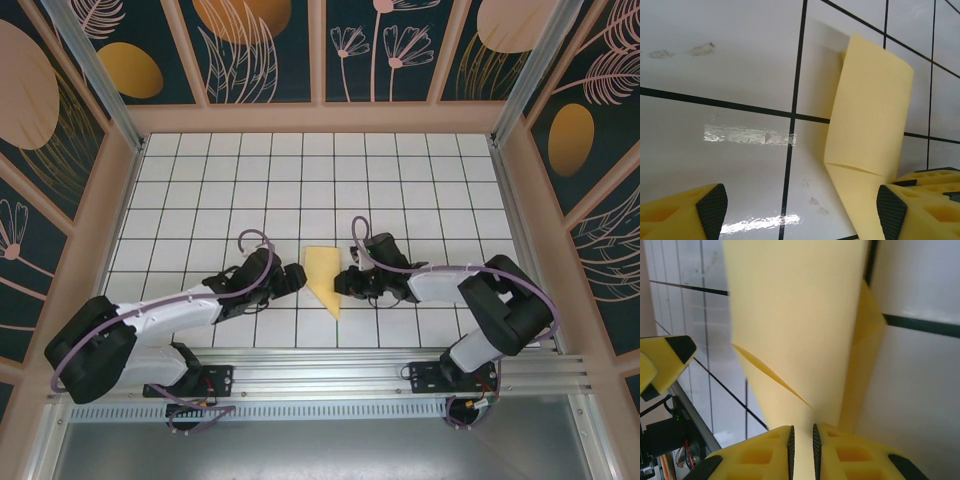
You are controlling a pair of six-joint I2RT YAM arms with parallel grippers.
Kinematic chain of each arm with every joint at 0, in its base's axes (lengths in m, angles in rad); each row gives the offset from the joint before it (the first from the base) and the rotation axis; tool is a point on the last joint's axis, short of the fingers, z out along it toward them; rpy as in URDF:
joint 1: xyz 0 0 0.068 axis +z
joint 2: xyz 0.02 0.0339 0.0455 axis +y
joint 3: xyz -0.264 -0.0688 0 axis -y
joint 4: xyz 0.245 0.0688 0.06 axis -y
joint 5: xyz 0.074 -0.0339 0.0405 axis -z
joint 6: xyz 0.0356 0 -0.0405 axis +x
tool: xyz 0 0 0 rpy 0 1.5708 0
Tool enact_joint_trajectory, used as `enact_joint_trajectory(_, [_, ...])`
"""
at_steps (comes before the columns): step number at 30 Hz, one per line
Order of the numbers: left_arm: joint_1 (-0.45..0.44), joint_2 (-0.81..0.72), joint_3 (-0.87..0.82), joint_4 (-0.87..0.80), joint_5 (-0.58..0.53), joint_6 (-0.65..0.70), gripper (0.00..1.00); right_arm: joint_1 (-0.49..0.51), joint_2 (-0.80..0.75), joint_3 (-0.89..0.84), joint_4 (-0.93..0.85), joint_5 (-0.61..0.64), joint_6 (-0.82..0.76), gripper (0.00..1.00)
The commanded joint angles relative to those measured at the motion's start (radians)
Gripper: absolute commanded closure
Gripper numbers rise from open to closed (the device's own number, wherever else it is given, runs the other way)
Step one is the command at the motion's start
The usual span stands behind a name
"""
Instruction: Fold a paper plane with a square sheet of paper (pick it up from the middle)
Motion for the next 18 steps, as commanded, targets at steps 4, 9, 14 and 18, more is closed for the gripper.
enact_joint_trajectory(4, [0.006,0.080,0.055,0.066,0.095,0.035,0.19,-0.025,0.049,-0.057,0.106,-0.034,-0.005,0.80])
enact_joint_trajectory(9, [0.006,0.140,0.077,0.110,0.150,0.008,0.22,-0.028,0.056,-0.077,0.111,-0.019,-0.001,0.79])
enact_joint_trajectory(14, [0.006,0.193,0.069,0.223,0.210,-0.069,0.26,-0.028,0.057,-0.093,0.111,0.005,0.001,0.79])
enact_joint_trajectory(18, [0.006,0.232,0.069,0.282,0.233,-0.103,0.30,-0.028,0.061,-0.098,0.117,0.012,0.005,0.79])
